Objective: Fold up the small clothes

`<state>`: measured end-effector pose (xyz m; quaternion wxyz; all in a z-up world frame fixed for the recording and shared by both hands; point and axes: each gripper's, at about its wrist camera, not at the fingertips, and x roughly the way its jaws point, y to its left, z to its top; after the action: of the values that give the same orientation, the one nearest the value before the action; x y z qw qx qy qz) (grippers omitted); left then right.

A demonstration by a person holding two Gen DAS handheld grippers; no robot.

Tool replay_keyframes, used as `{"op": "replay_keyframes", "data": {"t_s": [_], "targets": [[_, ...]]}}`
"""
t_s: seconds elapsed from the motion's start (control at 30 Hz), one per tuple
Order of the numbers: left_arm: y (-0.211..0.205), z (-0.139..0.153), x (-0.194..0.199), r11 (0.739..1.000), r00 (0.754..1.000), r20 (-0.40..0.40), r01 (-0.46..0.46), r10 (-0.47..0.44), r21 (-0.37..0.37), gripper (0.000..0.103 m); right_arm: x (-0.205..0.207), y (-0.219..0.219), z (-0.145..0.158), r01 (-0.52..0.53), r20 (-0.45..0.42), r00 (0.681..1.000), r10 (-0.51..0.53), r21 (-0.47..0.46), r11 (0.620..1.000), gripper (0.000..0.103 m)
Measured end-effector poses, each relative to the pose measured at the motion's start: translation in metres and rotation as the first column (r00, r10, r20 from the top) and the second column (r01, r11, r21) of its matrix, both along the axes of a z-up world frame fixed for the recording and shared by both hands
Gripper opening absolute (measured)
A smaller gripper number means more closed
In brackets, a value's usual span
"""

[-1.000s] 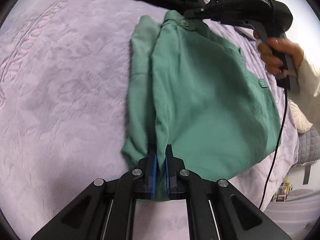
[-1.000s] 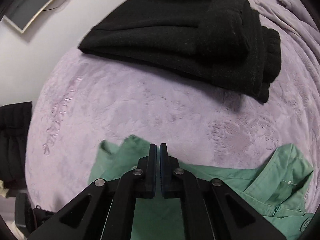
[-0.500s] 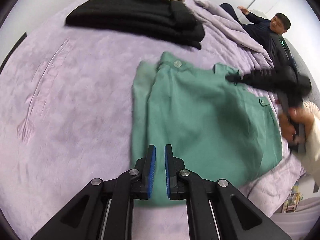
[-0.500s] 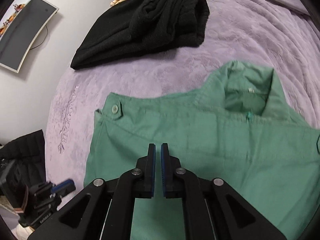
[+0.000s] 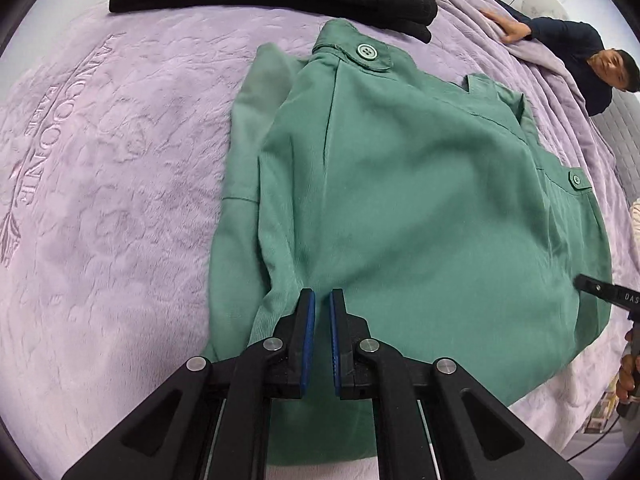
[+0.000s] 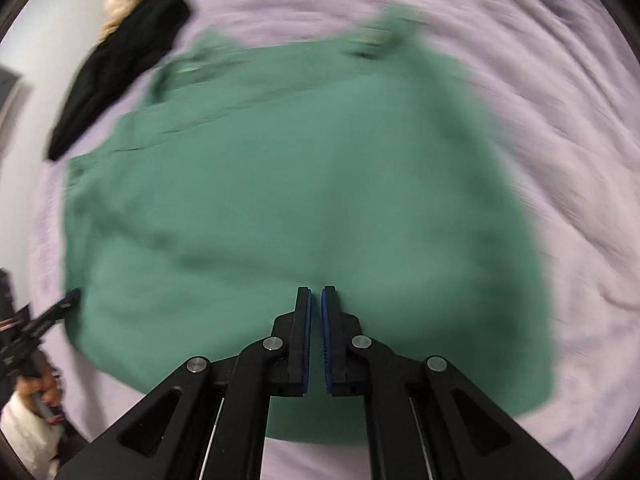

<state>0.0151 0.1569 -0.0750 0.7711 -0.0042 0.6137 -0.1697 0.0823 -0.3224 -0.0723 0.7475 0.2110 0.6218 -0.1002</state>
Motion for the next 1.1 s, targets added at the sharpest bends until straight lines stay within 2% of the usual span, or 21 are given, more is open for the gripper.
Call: {"op": "replay_keyframes", "data": {"t_s": [0.07,0.13,0.2,0.23,0.27,0.33,0.4,0.47,0.57,0.67,0.73,0.8,0.97,1.1], "targets": [[-0.004,-0.003,-0.004,1.0,1.0,0.013,0.014,-0.015,0.023,0.009,-0.027,-0.037,-0.007,0.073,-0.005,0.997,-0.073,-0.027,0.997,0.003],[-0.006,-0.003,-0.005,0.999,0.999,0.022,0.024,-0.025,0.049,0.009,-0.045,-0.062,-0.014,0.138,-0.001,0.99,-0.138,0.025,0.99,0.0],[-0.011,-0.002,-0.006,0.996,0.999,0.027,0.036,-0.038,0.077,0.009,-0.055,-0.072,-0.012,0.194,0.011,0.981,-0.195,0.064,0.979,0.0],[-0.015,-0.002,-0.006,0.995,0.999,0.023,0.034,-0.037,0.09,0.009,-0.057,-0.071,-0.007,0.201,0.009,0.979,-0.202,0.048,0.978,0.0],[-0.015,0.001,-0.008,0.995,0.999,0.018,0.03,-0.032,0.1,0.009,-0.057,-0.068,-0.002,0.199,0.007,0.98,-0.2,0.039,0.979,0.005],[-0.014,0.009,-0.013,0.992,1.0,0.014,0.015,-0.017,0.123,0.009,-0.058,-0.057,0.007,0.184,0.01,0.983,-0.184,0.042,0.982,0.006],[-0.011,0.019,-0.022,0.99,1.0,0.019,0.011,-0.014,0.143,0.009,-0.059,-0.04,0.014,0.152,0.027,0.987,-0.155,0.088,0.984,0.006],[-0.011,0.027,-0.031,0.989,0.999,0.025,0.017,-0.021,0.149,0.009,-0.056,-0.015,0.018,0.084,0.034,0.996,-0.088,0.107,0.991,0.006],[-0.008,0.026,-0.036,0.986,1.0,0.019,-0.021,0.018,0.166,0.009,-0.047,0.008,0.024,0.01,0.055,0.998,-0.015,0.087,0.996,0.006],[0.004,0.018,-0.032,0.987,0.995,-0.015,-0.093,0.096,0.13,0.009,-0.034,0.0,0.029,-0.013,0.08,0.997,0.011,0.032,0.999,0.006],[0.005,0.011,-0.029,0.986,0.993,-0.031,-0.106,0.111,0.129,0.009,-0.019,-0.016,0.032,0.004,0.101,0.995,-0.003,-0.009,1.0,0.006],[-0.001,0.005,-0.029,0.985,0.995,-0.028,-0.088,0.094,0.151,0.009,-0.008,-0.042,0.023,0.064,0.085,0.994,-0.061,-0.024,0.998,0.006],[-0.012,0.0,-0.029,0.981,0.996,-0.02,-0.085,0.09,0.176,0.009,-0.017,-0.098,0.005,0.196,0.023,0.981,-0.195,-0.021,0.98,0.006],[-0.015,0.002,-0.033,0.981,0.995,-0.033,-0.085,0.092,0.177,0.009,-0.041,-0.092,0.021,0.198,0.038,0.979,-0.198,0.004,0.98,0.006]]}}
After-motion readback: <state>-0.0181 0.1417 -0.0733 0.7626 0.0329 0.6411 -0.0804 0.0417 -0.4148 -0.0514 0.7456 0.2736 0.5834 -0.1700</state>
